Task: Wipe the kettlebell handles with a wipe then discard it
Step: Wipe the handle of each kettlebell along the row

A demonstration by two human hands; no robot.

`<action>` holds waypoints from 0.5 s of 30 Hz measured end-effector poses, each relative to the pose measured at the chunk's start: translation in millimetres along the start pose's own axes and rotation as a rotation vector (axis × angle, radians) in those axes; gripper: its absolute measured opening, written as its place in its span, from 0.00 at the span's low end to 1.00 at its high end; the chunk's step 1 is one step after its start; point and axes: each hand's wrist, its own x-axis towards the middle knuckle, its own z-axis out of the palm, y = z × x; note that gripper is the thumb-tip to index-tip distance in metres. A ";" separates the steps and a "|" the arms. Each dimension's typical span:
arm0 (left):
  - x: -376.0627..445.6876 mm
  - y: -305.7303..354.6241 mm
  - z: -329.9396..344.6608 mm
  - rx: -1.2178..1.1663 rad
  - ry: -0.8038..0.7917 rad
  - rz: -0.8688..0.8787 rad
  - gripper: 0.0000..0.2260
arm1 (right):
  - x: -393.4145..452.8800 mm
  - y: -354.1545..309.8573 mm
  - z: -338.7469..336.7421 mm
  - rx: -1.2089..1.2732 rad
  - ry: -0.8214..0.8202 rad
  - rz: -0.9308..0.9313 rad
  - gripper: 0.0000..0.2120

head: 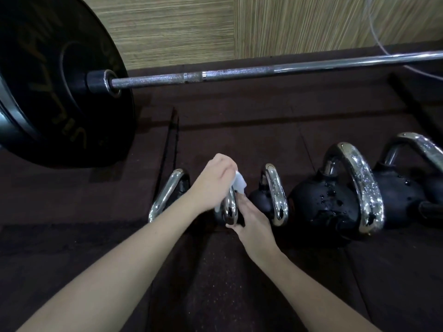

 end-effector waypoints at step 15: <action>-24.8 -1.5 8.8 0.046 0.036 0.183 0.12 | 2.6 0.9 1.2 -0.006 -0.008 0.069 0.36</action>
